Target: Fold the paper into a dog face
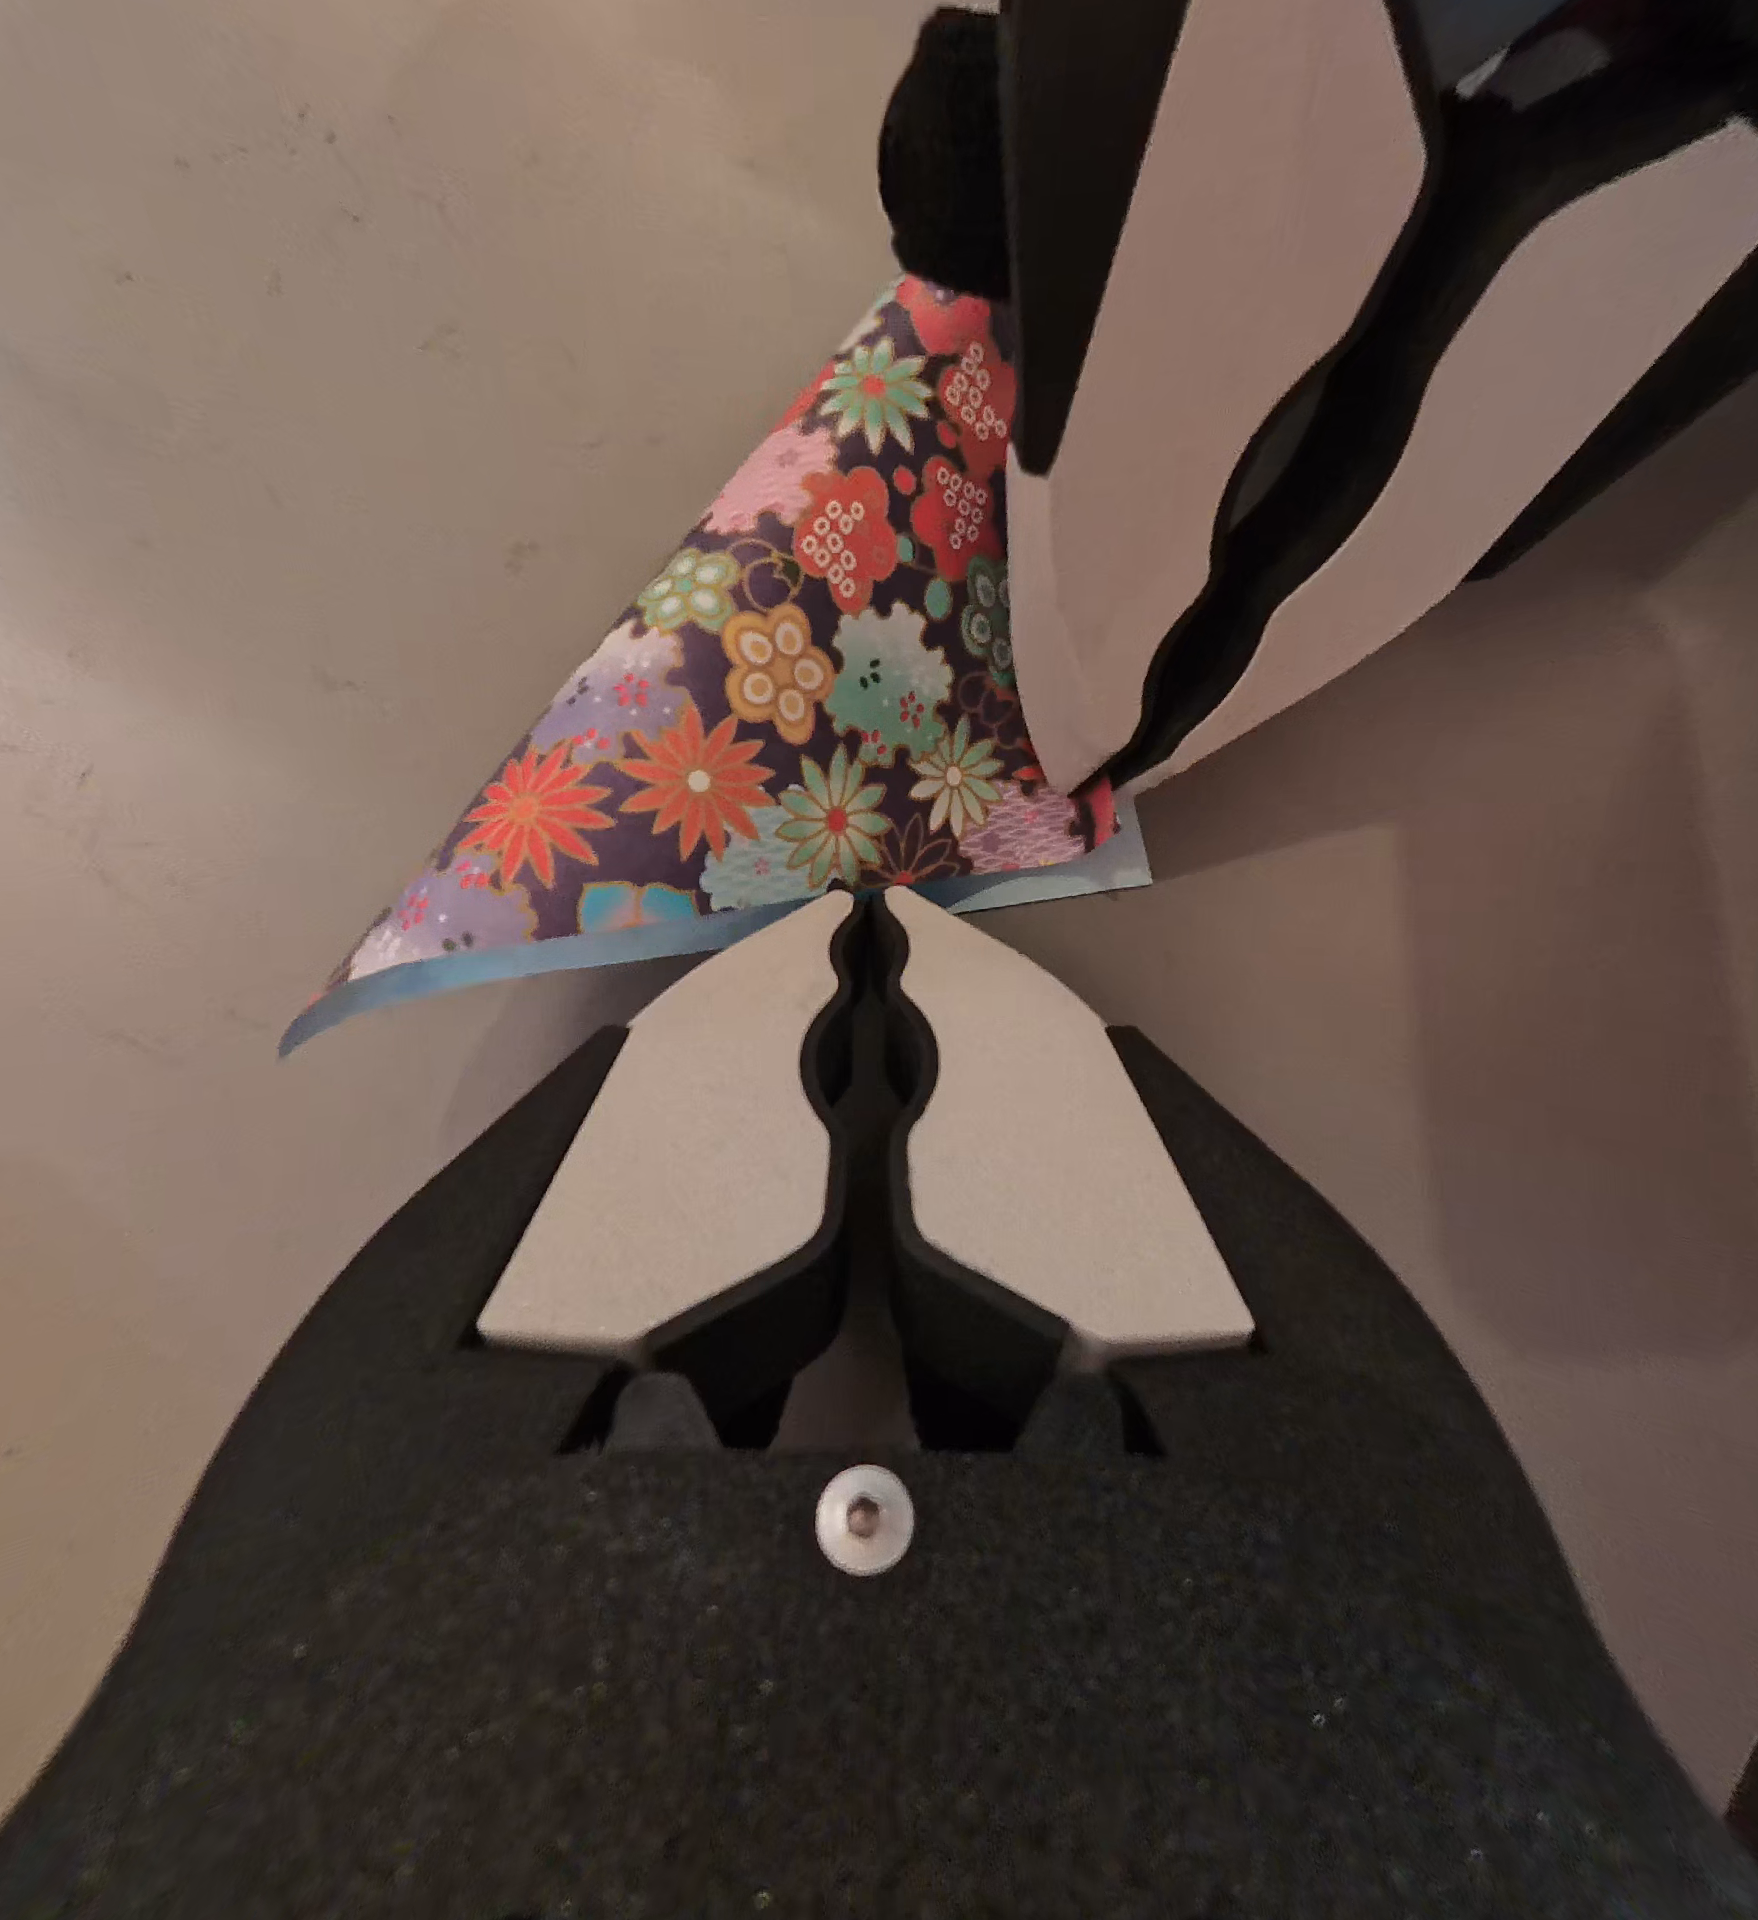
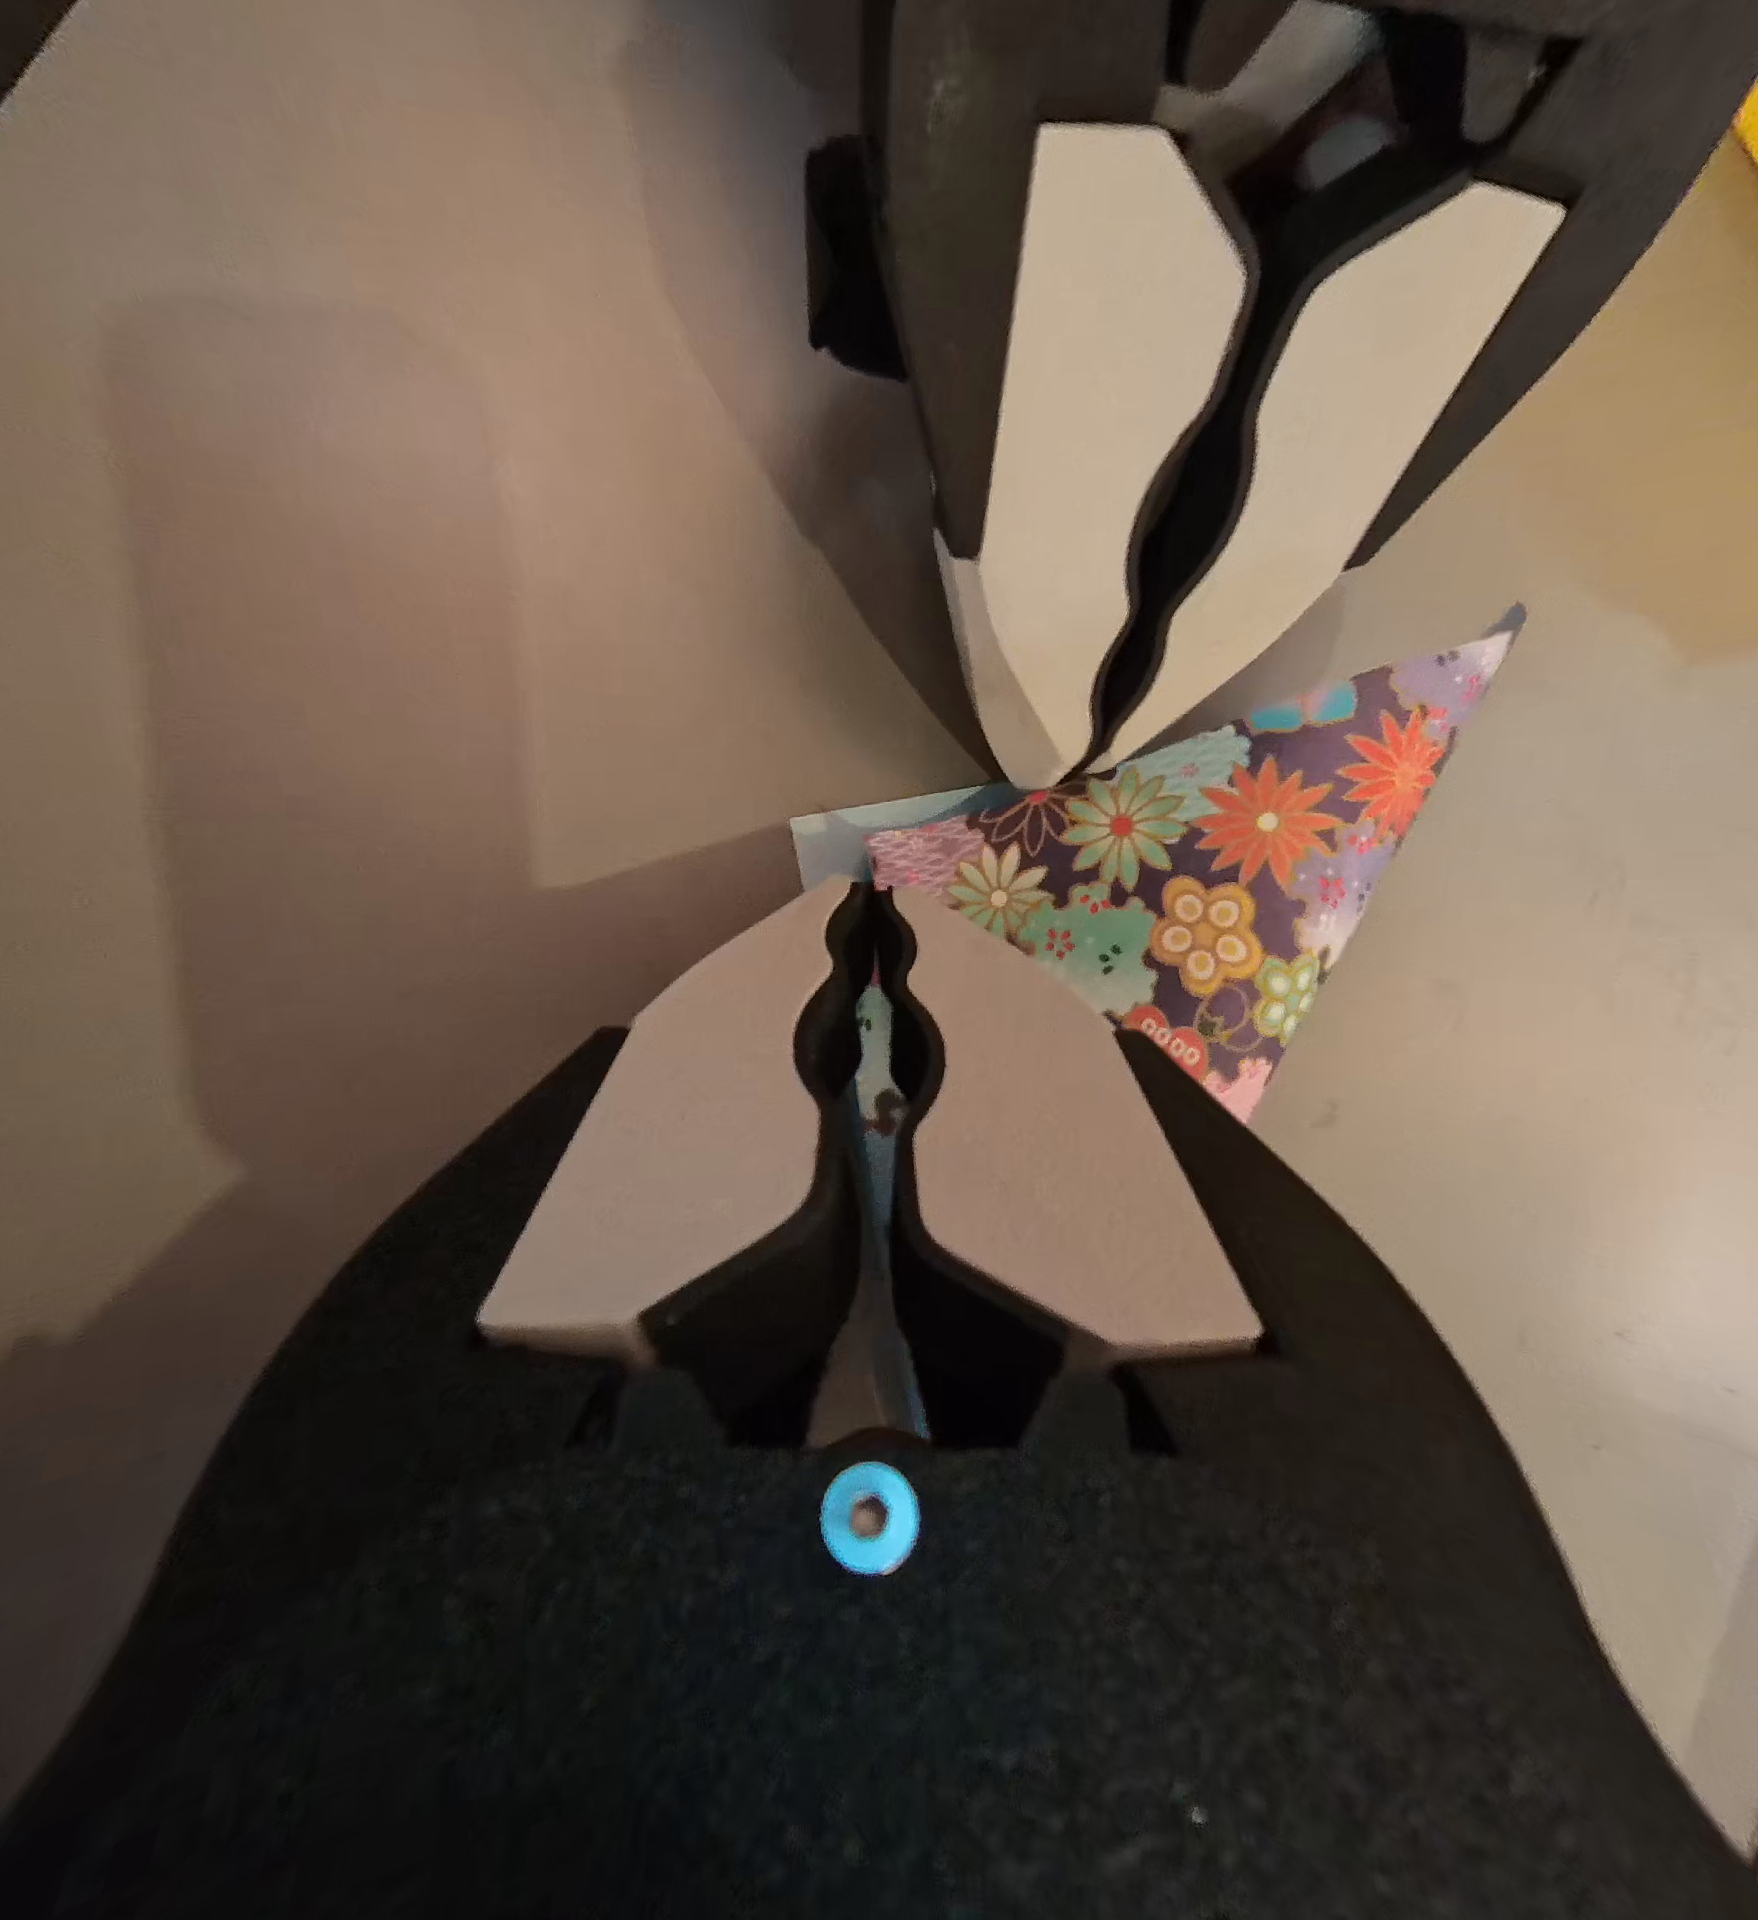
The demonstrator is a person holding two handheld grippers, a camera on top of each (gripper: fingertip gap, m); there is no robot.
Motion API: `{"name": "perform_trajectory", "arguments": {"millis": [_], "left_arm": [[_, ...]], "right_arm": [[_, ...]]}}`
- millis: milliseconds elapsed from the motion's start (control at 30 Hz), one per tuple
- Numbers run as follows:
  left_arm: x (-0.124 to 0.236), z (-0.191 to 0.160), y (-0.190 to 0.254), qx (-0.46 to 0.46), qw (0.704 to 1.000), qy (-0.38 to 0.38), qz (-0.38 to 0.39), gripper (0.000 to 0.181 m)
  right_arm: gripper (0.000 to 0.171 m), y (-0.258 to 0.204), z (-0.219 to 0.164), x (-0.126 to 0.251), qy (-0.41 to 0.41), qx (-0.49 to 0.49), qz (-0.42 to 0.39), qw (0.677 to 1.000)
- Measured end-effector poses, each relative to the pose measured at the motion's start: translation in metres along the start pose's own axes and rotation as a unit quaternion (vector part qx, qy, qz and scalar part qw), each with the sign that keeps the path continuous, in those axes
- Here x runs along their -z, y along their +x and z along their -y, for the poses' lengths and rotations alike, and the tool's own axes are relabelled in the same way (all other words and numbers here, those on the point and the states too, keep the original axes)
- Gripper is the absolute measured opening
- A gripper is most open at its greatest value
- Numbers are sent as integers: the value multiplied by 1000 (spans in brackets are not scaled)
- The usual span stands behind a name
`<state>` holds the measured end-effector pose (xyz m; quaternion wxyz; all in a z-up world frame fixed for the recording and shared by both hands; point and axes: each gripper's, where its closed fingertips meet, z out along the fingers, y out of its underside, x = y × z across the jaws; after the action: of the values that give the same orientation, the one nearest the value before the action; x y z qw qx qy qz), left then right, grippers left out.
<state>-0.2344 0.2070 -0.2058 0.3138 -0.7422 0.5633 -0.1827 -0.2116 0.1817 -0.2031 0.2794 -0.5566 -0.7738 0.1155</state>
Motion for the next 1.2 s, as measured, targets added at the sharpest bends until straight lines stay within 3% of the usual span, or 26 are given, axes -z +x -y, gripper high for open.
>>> {"name": "perform_trajectory", "arguments": {"millis": [533, 733, 1200], "left_arm": [[5, -5, 7, 6, 1000, 2, -10, 0], [13, -13, 15, 31, 999, -2, -11, 48], [9, -9, 24, 40, 999, 10, -23, 35]], "right_arm": [[0, 1, 0, -7, -20, 1, 3, 1000], [0, 1, 0, -7, -22, -2, -1, 1000], [0, 1, 8, -12, -11, 2, 5, 1000]]}}
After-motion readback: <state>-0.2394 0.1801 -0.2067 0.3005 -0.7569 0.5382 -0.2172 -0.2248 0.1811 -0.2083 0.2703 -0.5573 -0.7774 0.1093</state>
